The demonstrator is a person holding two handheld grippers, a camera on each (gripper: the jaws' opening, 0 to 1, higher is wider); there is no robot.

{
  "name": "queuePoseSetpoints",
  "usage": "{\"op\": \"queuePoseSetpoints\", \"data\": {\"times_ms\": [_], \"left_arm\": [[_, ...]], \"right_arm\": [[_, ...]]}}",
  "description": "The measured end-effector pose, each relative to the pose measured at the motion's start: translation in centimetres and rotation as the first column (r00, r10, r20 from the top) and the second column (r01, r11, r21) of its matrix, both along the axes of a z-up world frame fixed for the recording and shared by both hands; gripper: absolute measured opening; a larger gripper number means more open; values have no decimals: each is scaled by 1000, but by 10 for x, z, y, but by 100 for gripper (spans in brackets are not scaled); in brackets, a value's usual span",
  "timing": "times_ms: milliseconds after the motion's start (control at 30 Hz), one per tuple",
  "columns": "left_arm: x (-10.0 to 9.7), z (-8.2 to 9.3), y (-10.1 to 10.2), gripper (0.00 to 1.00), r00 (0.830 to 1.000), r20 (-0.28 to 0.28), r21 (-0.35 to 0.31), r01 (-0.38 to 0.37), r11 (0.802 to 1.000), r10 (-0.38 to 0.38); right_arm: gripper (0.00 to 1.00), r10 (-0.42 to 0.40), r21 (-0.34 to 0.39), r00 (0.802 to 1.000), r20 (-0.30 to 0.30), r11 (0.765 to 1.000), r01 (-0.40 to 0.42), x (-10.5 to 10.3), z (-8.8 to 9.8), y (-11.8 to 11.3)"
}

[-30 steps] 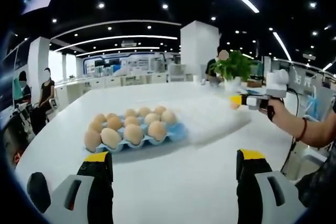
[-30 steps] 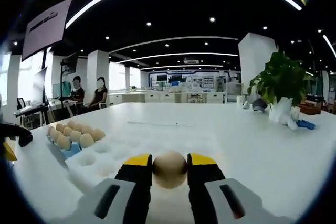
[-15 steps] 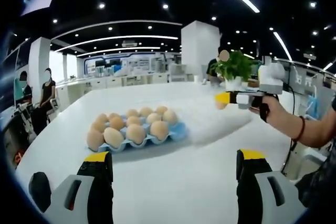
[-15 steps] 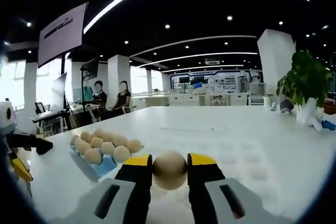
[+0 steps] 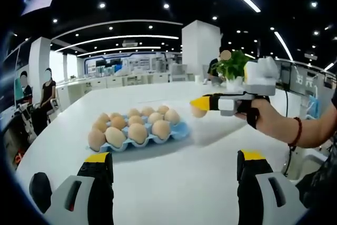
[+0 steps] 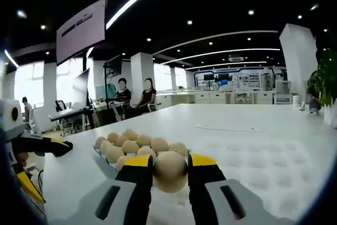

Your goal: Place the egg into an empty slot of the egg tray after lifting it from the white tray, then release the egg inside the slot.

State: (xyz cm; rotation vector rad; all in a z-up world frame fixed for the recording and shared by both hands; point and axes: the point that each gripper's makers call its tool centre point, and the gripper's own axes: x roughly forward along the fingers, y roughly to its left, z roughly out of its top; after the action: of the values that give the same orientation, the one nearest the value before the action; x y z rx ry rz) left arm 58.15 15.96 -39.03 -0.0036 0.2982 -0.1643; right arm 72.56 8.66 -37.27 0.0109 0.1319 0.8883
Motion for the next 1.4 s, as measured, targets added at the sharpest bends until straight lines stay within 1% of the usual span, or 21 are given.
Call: {"op": "queuePoseSetpoints", "data": {"times_ms": [133,267,333,500,533,667,700,833,867,933,1000,1067,1100,1133,1200,1233,1333,1400], "left_arm": [[1,0,1,100,1000,-1,0,0,1000,0],[3,0,0,100,1000,-1,-2,4,1000,-4],[3,0,0,100,1000,-1,-3,5,1000,-5],[4,1,1,100,1000,5,-10,6,1000,-6],[4,1,2,100,1000,3,-8,5,1000,-4],[3,-1,4,100,1000,-4,-7,1,1000,-1],[3,-1,4,100,1000,-2,-9,2,1000,-2],[4,-2,5,100,1000,-7,-5,1,1000,-1],[4,-3,6,100,1000,-8,-6,-1,1000,1],[4,-2,5,100,1000,-4,-9,2,1000,-2],[4,-1,5,100,1000,-2,-9,4,1000,-4],[5,0,4,100,1000,-1,-5,8,1000,-8],[6,0,4,100,1000,0,-7,7,1000,-7],[6,2,4,100,1000,8,-9,9,1000,-9],[7,5,3,100,1000,25,-7,17,1000,-17],[8,7,2,100,999,35,-15,20,1000,-20],[10,10,0,100,998,50,-33,27,999,-25],[12,11,-1,100,998,53,-34,23,999,-21]], "right_arm": [[27,50,-5,999,-6,999,-50,-5,-6,17],[27,80,-6,997,-4,997,-80,-8,-10,28],[27,78,-33,997,11,996,-78,-8,-14,30],[26,91,-39,996,-13,995,-92,-7,-27,37],[26,88,-55,996,-9,995,-88,-6,-29,38],[26,80,-84,996,-30,993,-83,-7,-44,41],[25,75,-93,997,8,993,-74,-6,-41,40],[26,74,-87,997,10,993,-73,-7,-39,40],[27,90,-98,996,24,991,-88,-8,-40,42],[31,109,-108,994,28,989,-105,-12,-39,42],[36,108,-116,994,25,988,-105,-13,-39,38],[39,118,-127,993,13,985,-116,-17,-38,29],[41,122,-135,992,16,984,-118,-18,-38,25],[43,133,-154,991,11,979,-130,-20,-39,18],[49,110,-159,994,4,981,-108,-20,-39,8],[50,107,-165,994,5,981,-105,-20,-38,-1],[51,96,-165,995,-18,981,-98,-22,-37,-25],[52,70,-188,998,-4,980,-70,-20,-37,-39]]}}
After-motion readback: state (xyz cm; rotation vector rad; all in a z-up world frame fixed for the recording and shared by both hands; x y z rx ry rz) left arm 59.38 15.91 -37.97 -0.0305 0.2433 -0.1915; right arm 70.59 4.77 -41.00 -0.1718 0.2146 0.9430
